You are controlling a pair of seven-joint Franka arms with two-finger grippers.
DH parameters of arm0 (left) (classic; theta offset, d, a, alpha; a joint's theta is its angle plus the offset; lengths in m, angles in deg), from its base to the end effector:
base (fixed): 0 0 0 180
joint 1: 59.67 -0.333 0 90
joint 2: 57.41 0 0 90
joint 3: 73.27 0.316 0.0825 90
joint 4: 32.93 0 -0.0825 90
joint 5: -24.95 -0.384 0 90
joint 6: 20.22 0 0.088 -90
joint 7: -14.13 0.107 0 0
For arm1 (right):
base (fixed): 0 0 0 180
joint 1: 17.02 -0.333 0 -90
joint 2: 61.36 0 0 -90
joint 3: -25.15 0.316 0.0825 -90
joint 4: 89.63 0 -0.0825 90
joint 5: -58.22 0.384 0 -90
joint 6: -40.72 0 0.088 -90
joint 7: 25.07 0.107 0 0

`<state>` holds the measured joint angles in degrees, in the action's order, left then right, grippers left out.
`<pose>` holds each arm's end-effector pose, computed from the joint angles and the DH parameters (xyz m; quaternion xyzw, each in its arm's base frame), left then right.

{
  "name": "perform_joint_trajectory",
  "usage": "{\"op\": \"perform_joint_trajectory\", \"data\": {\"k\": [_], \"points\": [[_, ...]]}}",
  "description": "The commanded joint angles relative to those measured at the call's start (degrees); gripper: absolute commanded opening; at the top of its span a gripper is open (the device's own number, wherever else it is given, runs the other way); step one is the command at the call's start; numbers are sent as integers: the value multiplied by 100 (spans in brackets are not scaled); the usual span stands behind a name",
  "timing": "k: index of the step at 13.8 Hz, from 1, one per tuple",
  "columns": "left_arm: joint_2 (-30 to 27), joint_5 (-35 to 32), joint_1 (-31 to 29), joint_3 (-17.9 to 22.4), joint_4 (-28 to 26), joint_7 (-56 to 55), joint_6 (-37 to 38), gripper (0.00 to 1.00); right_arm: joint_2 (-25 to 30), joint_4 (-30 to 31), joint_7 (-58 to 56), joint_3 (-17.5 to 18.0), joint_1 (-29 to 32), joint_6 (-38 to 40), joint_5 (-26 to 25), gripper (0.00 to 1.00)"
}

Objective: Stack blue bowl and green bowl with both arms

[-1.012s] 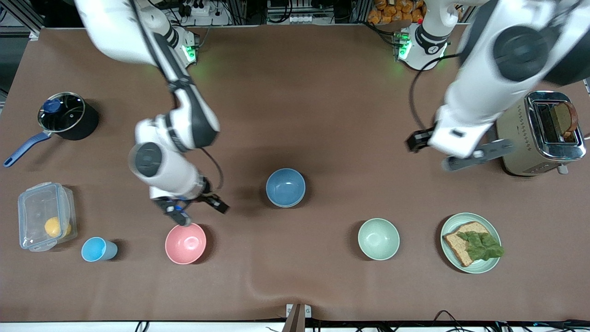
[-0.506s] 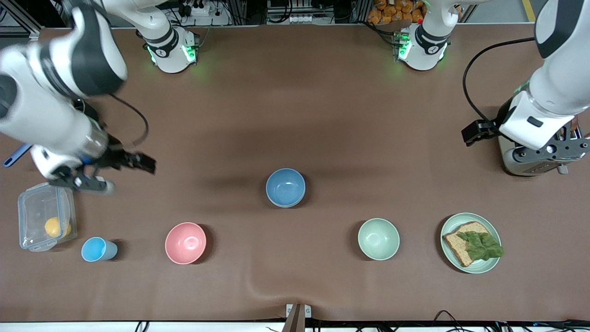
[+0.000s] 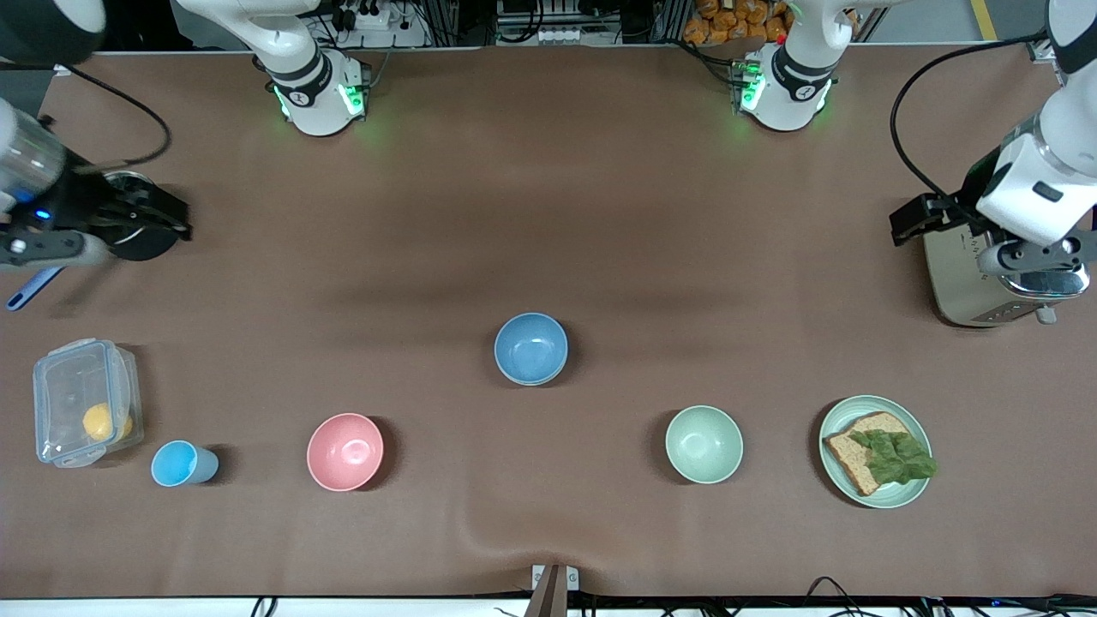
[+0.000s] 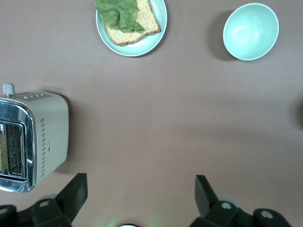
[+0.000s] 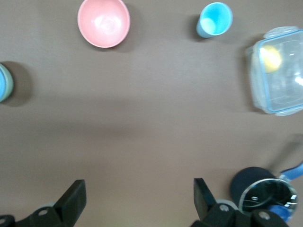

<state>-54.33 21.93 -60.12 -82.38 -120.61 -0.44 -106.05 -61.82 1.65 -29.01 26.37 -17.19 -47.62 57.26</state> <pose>0.5576 -0.0764 0.6078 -0.9975 -0.0522 0.0373 0.0302 0.5527 0.0115 0.6071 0.9984 0.0465 -0.0298 0.0076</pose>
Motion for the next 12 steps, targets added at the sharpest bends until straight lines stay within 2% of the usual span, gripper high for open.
{"op": "perform_joint_trajectory", "data": {"k": [1,9,12], "points": [[-290,126,-25,6,-338,182,-65,100,125,-57,-239,-235,61,184,-115,100],[-299,188,-34,14,-241,517,-74,100,195,-216,-222,-350,-122,220,-106,100],[-273,179,-34,6,-136,499,-65,100,195,-251,-221,-271,78,221,-98,100]]}}
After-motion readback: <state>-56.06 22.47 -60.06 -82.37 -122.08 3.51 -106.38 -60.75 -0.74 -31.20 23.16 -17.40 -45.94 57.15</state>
